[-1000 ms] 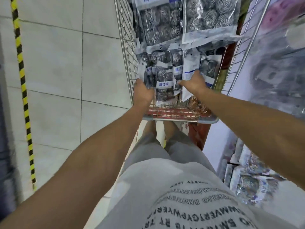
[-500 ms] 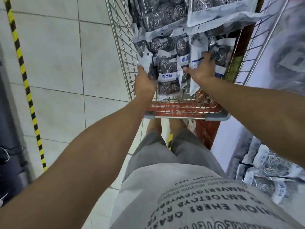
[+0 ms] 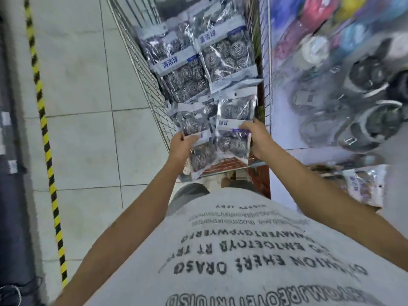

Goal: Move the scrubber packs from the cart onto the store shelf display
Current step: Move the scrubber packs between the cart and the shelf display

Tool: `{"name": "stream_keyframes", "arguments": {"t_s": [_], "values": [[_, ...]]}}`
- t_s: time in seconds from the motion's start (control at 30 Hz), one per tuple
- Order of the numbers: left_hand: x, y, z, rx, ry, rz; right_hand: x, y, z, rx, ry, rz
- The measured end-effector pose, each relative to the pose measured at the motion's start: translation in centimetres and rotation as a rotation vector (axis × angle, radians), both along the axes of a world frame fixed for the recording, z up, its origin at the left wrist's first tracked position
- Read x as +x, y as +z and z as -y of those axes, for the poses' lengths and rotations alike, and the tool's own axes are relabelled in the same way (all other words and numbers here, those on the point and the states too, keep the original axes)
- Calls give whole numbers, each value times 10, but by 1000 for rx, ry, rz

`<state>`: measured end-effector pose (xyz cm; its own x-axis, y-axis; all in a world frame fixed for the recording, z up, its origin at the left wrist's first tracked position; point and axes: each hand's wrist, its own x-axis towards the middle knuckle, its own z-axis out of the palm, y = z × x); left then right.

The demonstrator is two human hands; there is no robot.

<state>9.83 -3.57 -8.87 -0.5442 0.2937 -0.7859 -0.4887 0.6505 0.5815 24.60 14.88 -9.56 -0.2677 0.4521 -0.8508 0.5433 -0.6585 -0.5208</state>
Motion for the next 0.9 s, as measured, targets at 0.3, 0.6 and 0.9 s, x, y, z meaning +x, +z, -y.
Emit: {"name": "stream_keyframes", "arguments": {"t_s": [0.3,0.6,0.9], "values": [[3,29,21,168,-227,335,90,110,55,165,-249,-196],[55,88,23,186,-783,314,192,127,159,230,-549,-173],[165,123,32,130,-1160,268,296,135,283,258,-975,-199]]}}
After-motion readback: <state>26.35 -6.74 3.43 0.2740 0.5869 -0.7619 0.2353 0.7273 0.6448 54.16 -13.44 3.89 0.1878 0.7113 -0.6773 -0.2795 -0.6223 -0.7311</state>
